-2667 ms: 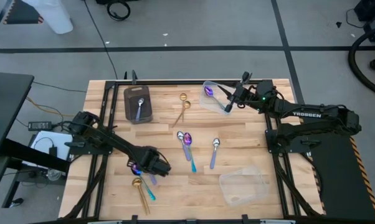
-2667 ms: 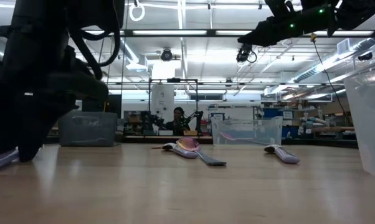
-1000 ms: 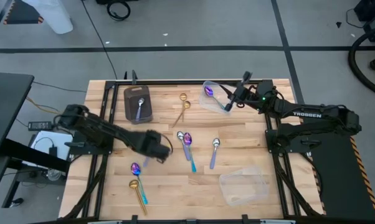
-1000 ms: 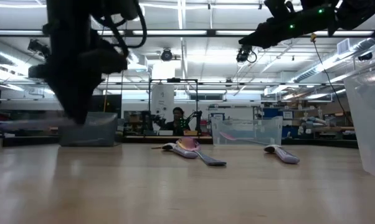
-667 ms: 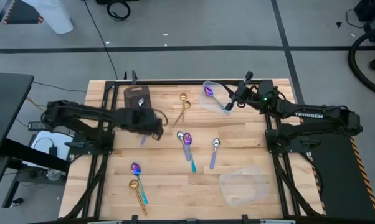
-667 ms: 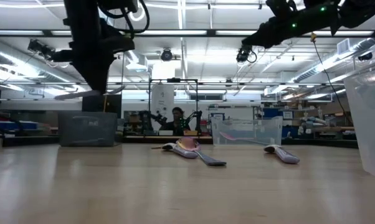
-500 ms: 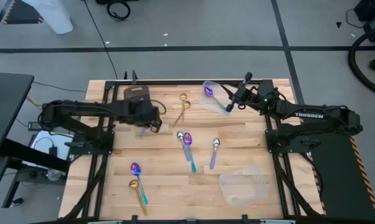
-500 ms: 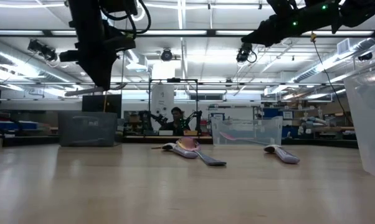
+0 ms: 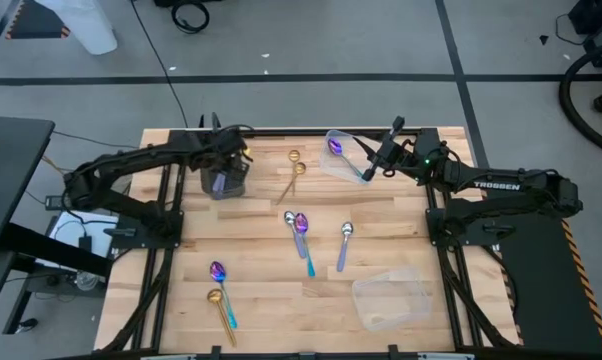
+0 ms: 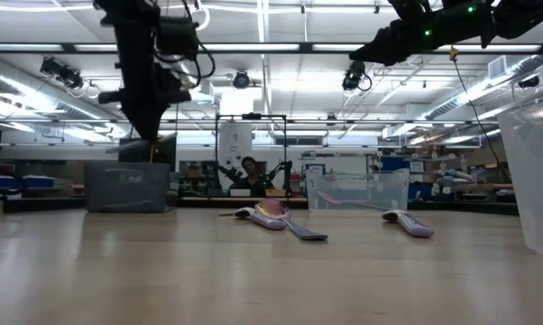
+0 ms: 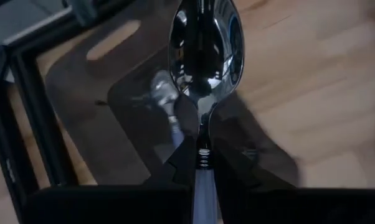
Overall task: Sort silverware by color (type)
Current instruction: Put the purple spoon into the black bin, then put the yellow spoon into the bottom transparent bin
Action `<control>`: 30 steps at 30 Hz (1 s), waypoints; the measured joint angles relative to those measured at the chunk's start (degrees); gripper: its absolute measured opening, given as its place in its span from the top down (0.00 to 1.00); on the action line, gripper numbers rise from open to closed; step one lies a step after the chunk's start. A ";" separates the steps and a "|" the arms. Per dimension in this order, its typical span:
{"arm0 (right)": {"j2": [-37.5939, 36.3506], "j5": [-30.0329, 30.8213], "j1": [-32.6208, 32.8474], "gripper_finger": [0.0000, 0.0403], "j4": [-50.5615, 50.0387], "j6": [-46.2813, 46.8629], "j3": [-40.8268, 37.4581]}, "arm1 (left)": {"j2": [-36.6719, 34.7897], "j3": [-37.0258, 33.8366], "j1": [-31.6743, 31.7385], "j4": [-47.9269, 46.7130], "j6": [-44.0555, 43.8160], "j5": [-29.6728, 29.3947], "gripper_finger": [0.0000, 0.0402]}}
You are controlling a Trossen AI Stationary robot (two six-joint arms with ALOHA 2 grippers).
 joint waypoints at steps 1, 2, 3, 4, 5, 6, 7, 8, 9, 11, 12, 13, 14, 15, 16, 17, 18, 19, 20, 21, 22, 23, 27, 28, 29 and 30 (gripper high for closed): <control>0.00 -0.04 0.00 0.81 -0.01 -0.01 0.00 | 0.07 -1.22 1.18 0.78 0.69 0.04 0.90; 0.00 -0.04 0.00 0.81 -0.02 -0.01 0.01 | 0.06 -2.55 2.23 1.90 1.40 0.10 0.90; 0.00 -0.03 0.00 0.81 -0.01 -0.03 0.01 | 0.02 -3.89 3.14 3.82 2.23 0.09 0.90; 0.00 -0.01 0.00 0.81 -0.02 -0.13 0.01 | 0.02 -5.29 3.96 5.68 3.11 0.08 0.90; 0.00 0.00 0.00 0.81 -0.01 -0.23 0.01 | 0.02 -6.73 4.66 7.07 4.16 0.11 0.90; 0.00 0.00 0.00 0.81 -0.02 -0.32 0.00 | 0.02 -8.07 5.23 8.54 4.49 0.17 0.90; 0.00 0.00 0.00 0.81 -0.01 -0.41 0.01 | 0.02 -9.23 5.77 10.50 4.68 0.27 0.90; 0.00 -0.01 0.00 0.81 0.00 -0.48 0.01 | 0.02 -10.28 6.34 12.34 4.77 0.68 0.90; 0.00 0.00 0.00 0.81 0.00 -0.54 0.01 | 0.02 -11.20 6.93 13.71 4.89 1.40 0.90; 0.00 0.00 0.00 0.81 0.05 -0.58 0.01 | 0.02 -12.91 8.00 15.10 5.79 2.45 0.90; 0.00 0.00 0.00 0.81 0.12 -0.58 0.01 | 0.02 -13.70 8.31 15.96 6.09 2.51 0.90; 0.00 0.00 0.00 0.81 0.19 -0.58 0.01 | 0.02 -14.40 8.55 17.01 6.18 2.49 0.89; 0.00 0.00 0.00 0.81 0.31 -0.58 0.00 | 0.02 -15.05 8.75 18.01 6.17 2.51 0.88; 0.00 0.00 0.00 0.81 0.37 -0.58 0.01 | 0.02 -15.59 9.00 18.61 6.17 2.53 0.87; 0.00 0.00 0.00 0.81 0.38 -0.58 0.01 | 0.02 -15.91 9.16 18.71 6.19 2.59 0.86; 0.00 0.00 0.00 0.81 0.39 -0.58 0.01 | 0.02 -16.04 9.19 18.77 6.11 2.66 0.85; 0.00 0.00 0.00 0.81 0.38 -0.58 0.00 | 0.02 -16.05 9.19 18.90 5.83 2.65 0.83; 0.00 0.00 0.00 0.81 0.39 -0.58 -0.01 | 0.02 -16.05 9.19 19.12 5.71 2.61 0.82; 0.00 0.00 0.00 0.81 0.39 -0.58 0.01 | 0.02 -16.05 9.19 19.30 5.26 2.60 0.80; 0.00 0.00 0.00 0.81 0.39 -0.58 0.00 | 0.02 -16.04 9.19 19.42 4.41 2.60 0.79; 0.00 0.00 0.00 0.81 0.39 -0.58 0.01 | 0.02 -15.90 9.19 19.30 4.05 2.61 0.77; 0.00 0.00 0.00 0.81 0.41 -0.58 0.01 | 0.02 -15.66 9.19 18.99 4.00 2.61 0.75; 0.00 0.02 0.00 0.81 0.42 -0.58 -0.01 | 0.02 -13.60 9.15 17.68 4.97 2.62 0.68; 0.00 0.02 0.00 0.81 0.41 -0.58 0.00 | 0.02 -12.75 8.91 17.04 6.05 2.68 0.67; 0.00 0.02 0.00 0.81 0.42 -0.58 0.01 | 0.02 -11.66 8.44 16.24 7.47 2.67 0.65; 0.00 0.02 0.00 0.81 0.42 -0.58 0.01 | 0.02 -10.32 7.88 15.52 8.91 2.54 0.64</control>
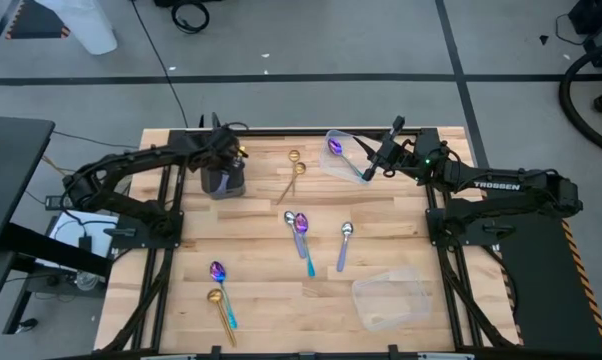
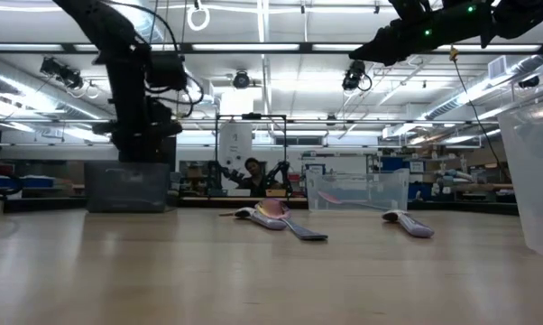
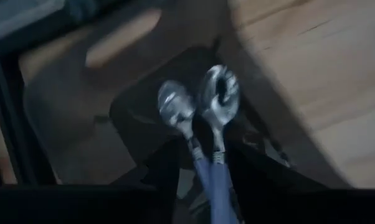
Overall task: Sort silverware by color (type)
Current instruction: Put the yellow spoon into the bottom transparent bin
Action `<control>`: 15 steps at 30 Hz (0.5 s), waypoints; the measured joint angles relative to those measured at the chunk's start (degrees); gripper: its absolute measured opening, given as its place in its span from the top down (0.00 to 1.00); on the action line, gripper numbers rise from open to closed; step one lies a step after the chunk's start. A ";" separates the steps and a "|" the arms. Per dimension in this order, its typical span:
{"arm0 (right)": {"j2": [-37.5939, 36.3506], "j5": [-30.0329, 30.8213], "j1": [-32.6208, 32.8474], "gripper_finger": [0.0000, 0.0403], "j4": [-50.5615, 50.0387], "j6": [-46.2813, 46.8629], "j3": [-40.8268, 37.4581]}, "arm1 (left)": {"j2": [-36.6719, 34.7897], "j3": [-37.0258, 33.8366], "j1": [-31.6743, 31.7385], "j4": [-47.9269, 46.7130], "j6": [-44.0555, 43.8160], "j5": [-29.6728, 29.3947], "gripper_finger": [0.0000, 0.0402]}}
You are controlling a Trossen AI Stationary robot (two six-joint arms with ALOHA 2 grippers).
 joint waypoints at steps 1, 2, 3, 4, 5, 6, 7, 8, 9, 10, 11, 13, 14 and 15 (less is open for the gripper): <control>0.00 0.00 0.00 0.81 0.00 0.00 0.00 | 0.00 1.28 -0.83 -0.51 1.42 -0.28 0.63; 0.00 0.00 0.00 0.81 0.00 0.00 -0.01 | 0.00 2.44 -1.81 -0.98 2.88 -0.59 0.63; 0.00 0.00 0.00 0.81 0.00 0.00 -0.02 | 0.00 3.60 -3.04 -1.32 4.08 -1.15 0.63; 0.00 0.00 0.00 0.81 -0.02 0.00 0.00 | 0.00 4.72 -4.44 -1.20 5.07 -1.94 0.63; 0.00 0.00 0.00 0.81 0.00 0.00 -0.02 | -0.01 5.66 -6.05 -0.77 6.12 -3.06 0.63; 0.00 0.00 0.00 0.81 0.00 0.00 0.00 | -0.02 6.44 -7.88 -0.29 7.39 -4.24 0.63; 0.00 0.00 0.00 0.81 0.00 0.00 -0.02 | -0.02 7.13 -9.69 0.13 8.51 -5.38 0.63; 0.00 0.00 0.00 0.81 -0.01 0.00 -0.01 | -0.02 7.72 -11.63 0.56 9.52 -6.52 0.63; 0.00 0.01 0.00 0.81 0.00 0.00 0.00 | -0.02 8.09 -13.47 1.13 10.38 -7.42 0.63; 0.00 0.02 0.00 0.81 -0.01 0.00 -0.01 | -0.02 8.33 -15.31 1.73 10.73 -7.82 0.63; 0.00 0.02 0.00 0.81 -0.01 0.00 0.00 | -0.02 8.35 -17.01 2.23 10.72 -7.90 0.63; 0.00 0.02 0.00 0.81 -0.02 0.00 0.00 | -0.02 8.35 -20.32 2.17 8.84 -7.51 0.63; 0.00 0.02 0.00 0.81 -0.02 0.00 0.00 | -0.02 8.35 -21.87 1.96 7.69 -6.80 0.63; 0.00 0.04 0.00 0.81 -0.02 0.00 0.00 | -0.02 8.35 -23.50 1.78 6.19 -5.71 0.63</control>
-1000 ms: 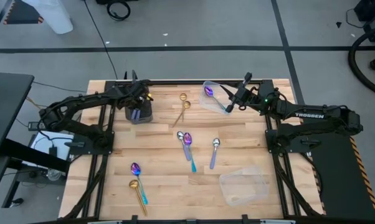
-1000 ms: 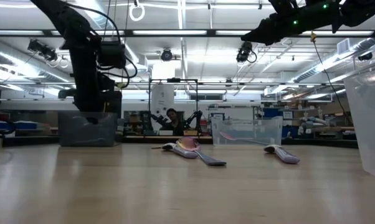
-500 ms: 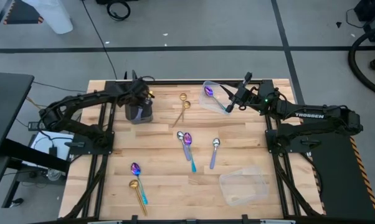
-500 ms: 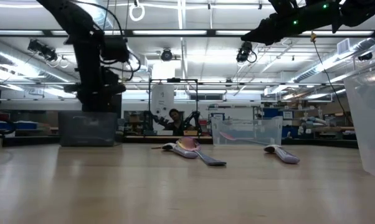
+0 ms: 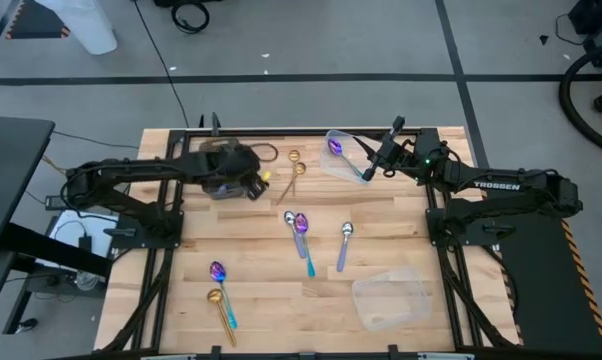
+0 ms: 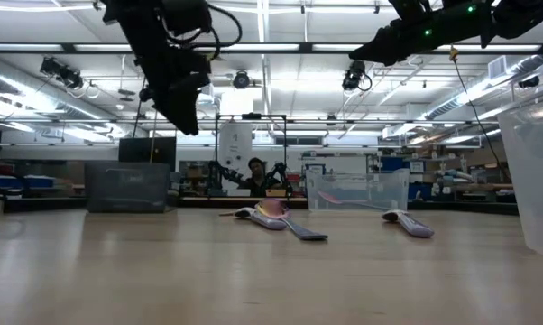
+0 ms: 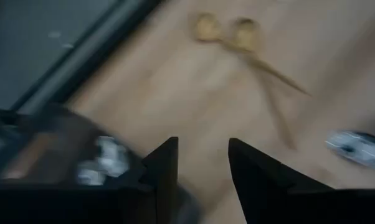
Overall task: Sort silverware by color (type)
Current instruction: Put the yellow spoon into the bottom transparent bin
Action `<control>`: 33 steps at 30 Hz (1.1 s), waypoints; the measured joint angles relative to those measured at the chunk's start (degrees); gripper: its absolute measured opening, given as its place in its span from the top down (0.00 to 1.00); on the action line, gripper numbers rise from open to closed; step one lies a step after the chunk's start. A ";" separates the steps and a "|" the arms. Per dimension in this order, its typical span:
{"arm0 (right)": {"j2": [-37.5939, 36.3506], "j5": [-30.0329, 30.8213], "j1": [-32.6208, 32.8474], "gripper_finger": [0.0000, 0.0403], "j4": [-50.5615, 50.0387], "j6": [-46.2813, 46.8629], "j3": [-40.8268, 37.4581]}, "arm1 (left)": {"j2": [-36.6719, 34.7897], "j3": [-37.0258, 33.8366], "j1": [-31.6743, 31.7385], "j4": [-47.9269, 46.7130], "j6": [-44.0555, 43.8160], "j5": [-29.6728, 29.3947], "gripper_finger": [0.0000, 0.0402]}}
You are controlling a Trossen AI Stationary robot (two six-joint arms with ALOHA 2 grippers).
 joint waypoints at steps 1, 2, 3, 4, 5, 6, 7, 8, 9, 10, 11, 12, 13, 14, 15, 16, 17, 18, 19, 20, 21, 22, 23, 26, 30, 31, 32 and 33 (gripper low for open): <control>0.00 0.00 0.00 0.81 0.02 0.00 0.00 | 0.00 0.00 -1.66 -0.10 -1.72 1.61 0.63; 0.00 0.00 0.00 0.81 0.00 0.00 0.00 | 0.00 0.00 -3.48 -0.07 -3.34 3.42 0.63; 0.00 0.02 0.00 0.81 0.00 0.00 -0.01 | 0.00 0.00 -5.26 0.07 -4.73 5.54 0.63; 0.00 0.02 0.00 0.81 0.00 0.00 0.00 | 0.00 0.00 -7.01 0.05 -6.00 8.01 0.63; 0.00 0.02 0.00 0.81 0.00 0.00 0.00 | 0.00 0.00 -8.88 -0.03 -7.25 10.85 0.63; 0.00 0.04 0.00 0.81 0.00 0.00 0.00 | 0.00 0.00 -10.71 0.00 -8.65 13.83 0.63; 0.00 0.05 0.00 0.81 0.00 0.00 0.00 | 0.00 0.00 -12.59 0.02 -10.47 16.80 0.63; 0.00 0.16 0.00 0.81 0.00 0.00 0.00 | 0.00 0.00 -14.56 0.01 -12.73 19.36 0.63; 0.00 0.30 0.00 0.81 0.00 0.00 0.00 | 0.03 0.00 -16.63 0.00 -15.60 21.27 0.63; 0.00 0.31 0.00 0.81 0.00 0.00 -0.01 | 0.21 0.00 -18.67 0.03 -18.76 22.37 0.63; 0.00 0.32 -0.01 0.81 0.00 0.00 0.00 | 0.45 0.00 -20.81 0.03 -22.54 22.96 0.63; 0.00 0.32 0.00 0.81 0.00 0.00 -0.01 | 0.59 -0.04 -22.94 -0.26 -26.54 23.15 0.63; 0.00 0.31 0.00 0.81 0.00 0.00 -0.01 | 0.59 -0.04 -25.06 -0.53 -30.29 23.27 0.63; 0.00 0.31 0.00 0.81 0.00 0.00 0.00 | 0.76 -0.04 -27.06 -0.39 -34.03 23.31 0.63; 0.00 0.31 0.00 0.81 0.00 0.00 0.00 | 1.07 -0.02 -28.98 -0.29 -37.61 23.29 0.63; 0.00 0.31 0.00 0.81 0.00 0.00 -0.01 | 1.32 -0.04 -30.85 -0.69 -40.82 23.29 0.63; 0.00 0.31 0.00 0.81 0.02 -0.02 0.00 | 1.38 -0.09 -32.64 -1.44 -43.75 23.13 0.63; -0.02 0.31 0.00 0.81 0.06 -0.12 0.00 | 1.65 -0.08 -34.29 -1.70 -46.75 22.98 0.63; -0.02 0.31 -0.01 0.81 0.09 -0.23 0.00 | 2.17 0.02 -35.62 -1.58 -49.64 22.83 0.63; -0.02 0.42 0.00 0.81 0.39 -0.32 -0.02 | 2.70 0.02 -36.82 -2.17 -52.40 22.75 0.63; -0.02 0.75 -0.01 0.81 1.00 -0.35 -0.02 | 3.05 -0.10 -38.17 -3.92 -54.83 22.61 0.63; -0.03 0.95 -0.02 0.81 1.57 -0.19 0.00 | 3.58 -0.15 -39.30 -5.22 -57.23 22.43 0.63; -0.07 1.13 -0.05 0.81 1.87 0.20 0.00 | 4.40 -0.11 -40.04 -5.10 -59.96 22.39 0.63; -0.09 1.53 -0.07 0.81 3.06 1.59 0.00 | 6.84 -0.15 -42.00 -6.71 -68.17 22.73 0.63; -0.10 1.02 -0.07 0.81 5.56 3.96 0.00 | 9.72 -0.13 -44.56 -3.41 -76.76 23.89 0.63; -0.19 0.88 -0.07 0.81 6.07 4.77 -0.01 | 10.32 -0.13 -45.51 -1.20 -79.28 23.72 0.63; -0.20 0.75 -0.05 0.81 6.40 5.68 -0.01 | 10.82 -0.07 -46.69 0.60 -81.87 22.90 0.63; -0.20 0.35 0.09 0.81 6.66 6.48 0.00 | 11.06 0.12 -47.97 1.04 -84.61 21.36 0.63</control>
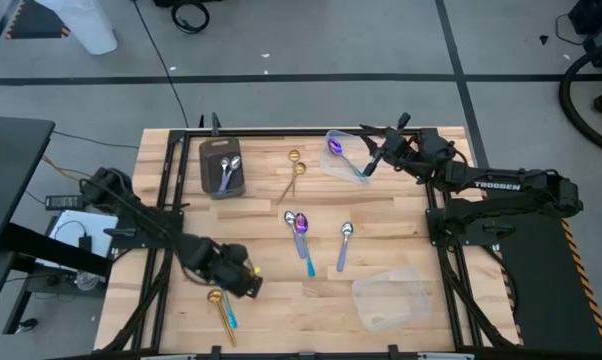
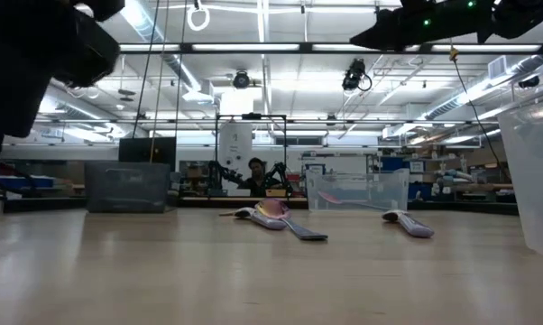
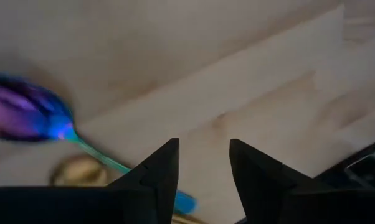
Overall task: Sort silverware by color (type)
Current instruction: Put the yellow spoon into the bottom transparent bin
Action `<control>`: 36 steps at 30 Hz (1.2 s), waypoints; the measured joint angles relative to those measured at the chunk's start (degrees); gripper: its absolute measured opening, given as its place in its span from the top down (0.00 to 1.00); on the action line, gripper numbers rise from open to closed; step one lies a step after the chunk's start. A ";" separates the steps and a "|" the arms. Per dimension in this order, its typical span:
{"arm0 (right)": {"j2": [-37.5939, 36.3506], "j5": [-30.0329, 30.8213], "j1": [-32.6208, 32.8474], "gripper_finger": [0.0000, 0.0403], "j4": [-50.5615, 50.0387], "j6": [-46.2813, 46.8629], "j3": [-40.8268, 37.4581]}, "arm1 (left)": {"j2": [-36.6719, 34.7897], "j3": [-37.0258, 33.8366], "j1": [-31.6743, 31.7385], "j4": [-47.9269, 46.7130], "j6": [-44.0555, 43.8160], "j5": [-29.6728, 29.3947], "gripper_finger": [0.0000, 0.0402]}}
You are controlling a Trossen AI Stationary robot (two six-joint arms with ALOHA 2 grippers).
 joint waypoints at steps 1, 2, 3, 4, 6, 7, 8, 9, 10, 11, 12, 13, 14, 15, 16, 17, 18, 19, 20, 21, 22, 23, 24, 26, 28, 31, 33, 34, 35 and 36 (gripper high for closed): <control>0.00 -0.69 0.10 0.81 0.01 0.69 0.00 | 0.34 0.59 -1.35 0.18 -2.74 -1.99 0.63; 0.00 -1.11 0.21 0.81 -0.01 1.00 0.00 | 0.77 1.55 -2.76 0.64 -5.46 -4.34 0.63; 0.00 -1.27 0.47 0.81 -0.03 1.06 0.00 | 1.09 2.57 -4.18 0.49 -8.04 -6.49 0.63; 0.00 -1.45 0.86 0.81 0.00 1.09 0.00 | 1.52 3.87 -5.54 -0.66 -10.34 -8.37 0.63; 0.02 -2.18 1.62 0.81 -0.16 1.13 0.00 | 3.02 6.49 -8.08 -2.24 -14.48 -10.05 0.64; 0.02 -2.76 2.11 0.81 -0.13 1.11 0.00 | 4.02 7.69 -9.27 -3.59 -16.48 -10.01 0.64; 0.02 -3.55 2.66 0.81 -0.07 1.11 0.00 | 5.03 8.88 -10.29 -5.47 -18.11 -9.73 0.65; 0.02 -4.15 3.16 0.81 -0.04 1.10 0.00 | 6.23 10.04 -11.14 -6.36 -19.69 -8.97 0.66; 0.02 -4.35 3.59 0.81 0.20 1.05 0.00 | 7.28 11.12 -11.87 -7.10 -21.14 -7.96 0.67; 0.02 -4.45 4.09 0.81 0.66 1.00 0.00 | 8.22 12.14 -12.61 -8.51 -23.18 -7.09 0.67; 0.00 -4.46 4.53 0.81 1.01 0.92 0.00 | 9.03 13.13 -13.27 -10.03 -24.83 -6.58 0.68; 0.00 -4.46 4.85 0.81 1.14 0.80 0.00 | 9.78 13.98 -13.75 -10.95 -25.94 -5.94 0.69; 0.00 -4.46 5.04 0.81 1.19 0.76 0.00 | 10.43 14.63 -13.99 -11.71 -26.65 -5.10 0.69; 0.00 -4.51 5.25 0.81 1.27 0.76 0.00 | 11.07 15.21 -13.98 -12.78 -26.90 -3.78 0.69; 0.00 -4.70 5.37 0.81 1.39 0.76 0.00 | 11.74 15.88 -13.92 -13.82 -27.09 -2.68 0.70; 0.00 -5.07 5.43 0.81 1.40 0.74 0.00 | 12.45 16.66 -13.78 -14.55 -27.19 -2.02 0.70; 0.00 -5.47 5.48 0.81 1.39 0.71 0.00 | 13.08 17.22 -13.72 -15.00 -27.21 -1.65 0.70; 0.01 -5.77 5.48 0.81 1.38 0.69 0.00 | 13.65 17.49 -13.72 -15.24 -27.16 -0.90 0.70; 0.00 -5.83 5.48 0.81 1.36 0.69 0.00 | 14.21 17.60 -13.72 -14.98 -26.89 0.58 0.70; 0.00 -5.84 5.48 0.81 1.35 0.66 0.00 | 14.87 17.62 -13.72 -14.25 -26.71 2.81 0.70; 0.00 -5.84 5.48 0.81 1.32 0.61 0.00 | 15.41 17.62 -13.87 -14.07 -26.65 4.82 0.70; 0.00 -5.84 5.48 0.81 1.32 0.58 0.00 | 15.89 17.62 -14.23 -14.34 -26.68 6.19 0.70; 0.00 -5.84 5.48 0.81 1.32 0.54 0.00 | 16.31 17.62 -14.68 -14.37 -26.98 6.73 0.70; 0.00 -5.85 5.48 0.81 1.32 0.36 0.00 | 17.36 17.57 -15.33 -14.27 -27.45 6.97 0.70; 0.00 -5.88 5.48 0.81 1.32 0.26 0.00 | 17.85 17.23 -15.40 -14.66 -27.80 7.25 0.70; 0.00 -5.88 5.48 0.81 1.36 0.23 0.00 | 17.90 17.04 -14.43 -16.66 -28.00 6.79 0.70; 0.01 -5.91 5.55 0.81 1.34 0.22 0.00 | 17.90 17.03 -13.77 -19.46 -28.02 6.44 0.70; 0.02 -5.92 5.59 0.81 1.30 0.28 0.00 | 17.90 17.01 -13.50 -21.01 -28.02 6.30 0.70; 0.02 -5.96 5.59 0.81 1.32 0.40 0.00 | 17.90 16.99 -13.29 -22.24 -28.02 6.27 0.70; 0.02 -5.97 5.59 0.81 1.34 0.52 0.00 | 17.90 16.97 -13.24 -22.83 -28.02 6.15 0.70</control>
